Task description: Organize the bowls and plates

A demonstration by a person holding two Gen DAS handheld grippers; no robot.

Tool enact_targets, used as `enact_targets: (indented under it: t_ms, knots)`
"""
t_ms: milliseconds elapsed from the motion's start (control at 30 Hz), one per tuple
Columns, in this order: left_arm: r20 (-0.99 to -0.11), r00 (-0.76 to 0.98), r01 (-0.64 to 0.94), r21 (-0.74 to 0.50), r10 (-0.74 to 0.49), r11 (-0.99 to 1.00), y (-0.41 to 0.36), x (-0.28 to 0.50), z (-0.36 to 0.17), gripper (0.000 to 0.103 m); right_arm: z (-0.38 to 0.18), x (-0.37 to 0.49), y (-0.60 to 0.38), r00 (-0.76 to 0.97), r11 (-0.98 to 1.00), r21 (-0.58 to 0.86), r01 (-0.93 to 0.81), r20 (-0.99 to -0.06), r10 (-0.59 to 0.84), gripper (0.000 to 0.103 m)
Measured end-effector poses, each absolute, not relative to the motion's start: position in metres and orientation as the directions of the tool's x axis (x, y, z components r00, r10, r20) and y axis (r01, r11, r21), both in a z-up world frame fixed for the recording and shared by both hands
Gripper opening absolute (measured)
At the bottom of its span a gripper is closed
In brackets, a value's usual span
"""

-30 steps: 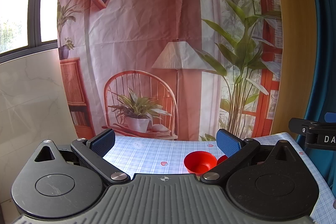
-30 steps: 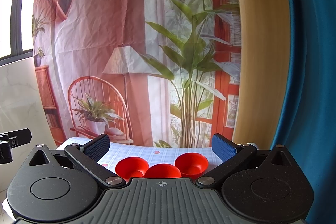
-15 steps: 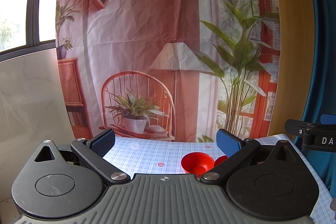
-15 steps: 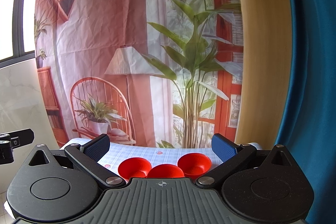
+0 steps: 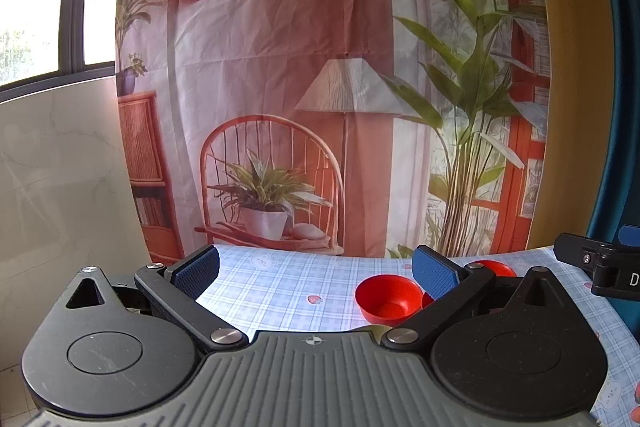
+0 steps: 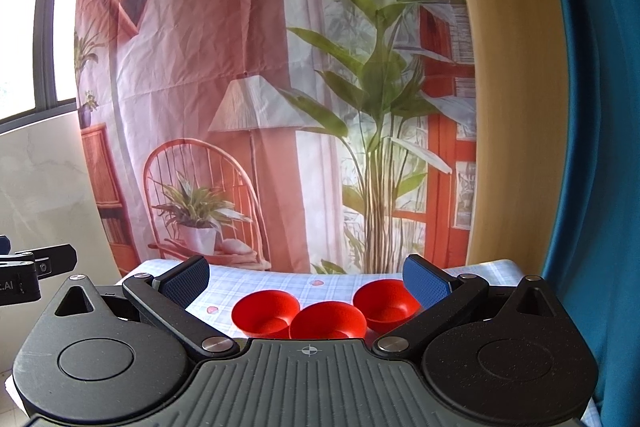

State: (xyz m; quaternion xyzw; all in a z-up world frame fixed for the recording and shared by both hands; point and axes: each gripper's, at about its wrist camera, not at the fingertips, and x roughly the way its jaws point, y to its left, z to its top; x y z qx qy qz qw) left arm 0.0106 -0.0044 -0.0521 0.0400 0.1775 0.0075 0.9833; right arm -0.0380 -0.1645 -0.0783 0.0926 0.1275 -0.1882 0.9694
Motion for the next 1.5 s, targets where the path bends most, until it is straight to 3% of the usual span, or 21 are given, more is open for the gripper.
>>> enact_targets:
  t_ms: [400, 800, 1333, 1500]
  knots:
    - [-0.407, 0.913, 0.004, 0.021, 0.005, 1.0, 0.006, 0.029, -0.112, 0.103, -0.139, -0.026, -0.175, 0.885, 0.91, 0.158, 0.384, -0.345, -0.313, 0.103]
    - [-0.513, 0.859, 0.029, 0.042, -0.004, 0.999, 0.001, 0.047, -0.165, 0.103, -0.185, -0.02, -0.181, 0.861, 0.903, 0.159, 0.399, -0.403, -0.309, 0.103]
    - [-0.632, 0.77, 0.086, -0.033, -0.088, 0.996, -0.008, 0.057, -0.205, 0.101, -0.224, -0.014, -0.19, 0.82, 0.908, 0.132, 0.396, -0.496, -0.286, 0.103]
    - [-0.666, 0.736, 0.11, -0.057, -0.12, 0.992, -0.01, 0.057, -0.213, 0.096, -0.233, -0.014, -0.189, 0.808, 0.915, 0.126, 0.383, -0.525, -0.266, 0.102]
